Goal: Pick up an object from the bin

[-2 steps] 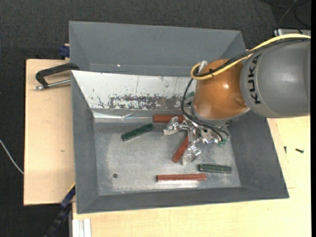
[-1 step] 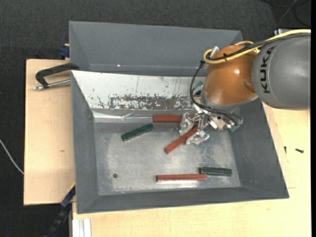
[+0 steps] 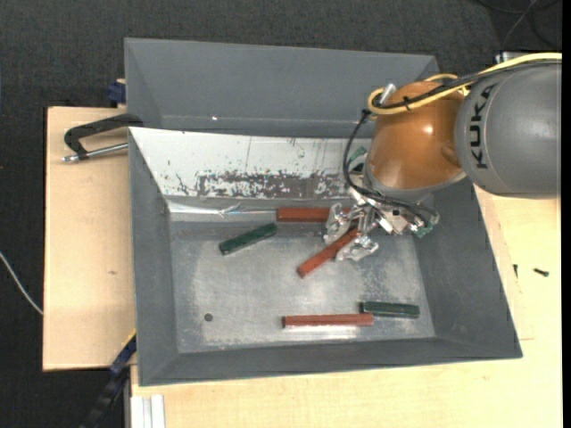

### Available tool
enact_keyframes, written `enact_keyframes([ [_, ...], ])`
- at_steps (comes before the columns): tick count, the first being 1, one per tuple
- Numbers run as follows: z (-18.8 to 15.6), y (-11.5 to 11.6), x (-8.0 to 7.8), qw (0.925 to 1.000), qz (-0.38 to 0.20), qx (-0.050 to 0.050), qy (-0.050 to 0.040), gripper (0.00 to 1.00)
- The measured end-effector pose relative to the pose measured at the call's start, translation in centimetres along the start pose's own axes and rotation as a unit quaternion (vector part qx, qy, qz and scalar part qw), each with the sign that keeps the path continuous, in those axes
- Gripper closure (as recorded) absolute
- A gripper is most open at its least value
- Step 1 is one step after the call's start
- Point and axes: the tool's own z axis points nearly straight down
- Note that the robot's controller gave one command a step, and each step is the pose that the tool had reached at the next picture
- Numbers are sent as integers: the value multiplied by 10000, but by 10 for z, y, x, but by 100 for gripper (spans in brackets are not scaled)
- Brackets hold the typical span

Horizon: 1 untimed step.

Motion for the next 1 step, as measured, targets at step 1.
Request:
enact_keyframes([
  [1, -132, 18, 48, 9995, -330, -7, -18, 100],
])
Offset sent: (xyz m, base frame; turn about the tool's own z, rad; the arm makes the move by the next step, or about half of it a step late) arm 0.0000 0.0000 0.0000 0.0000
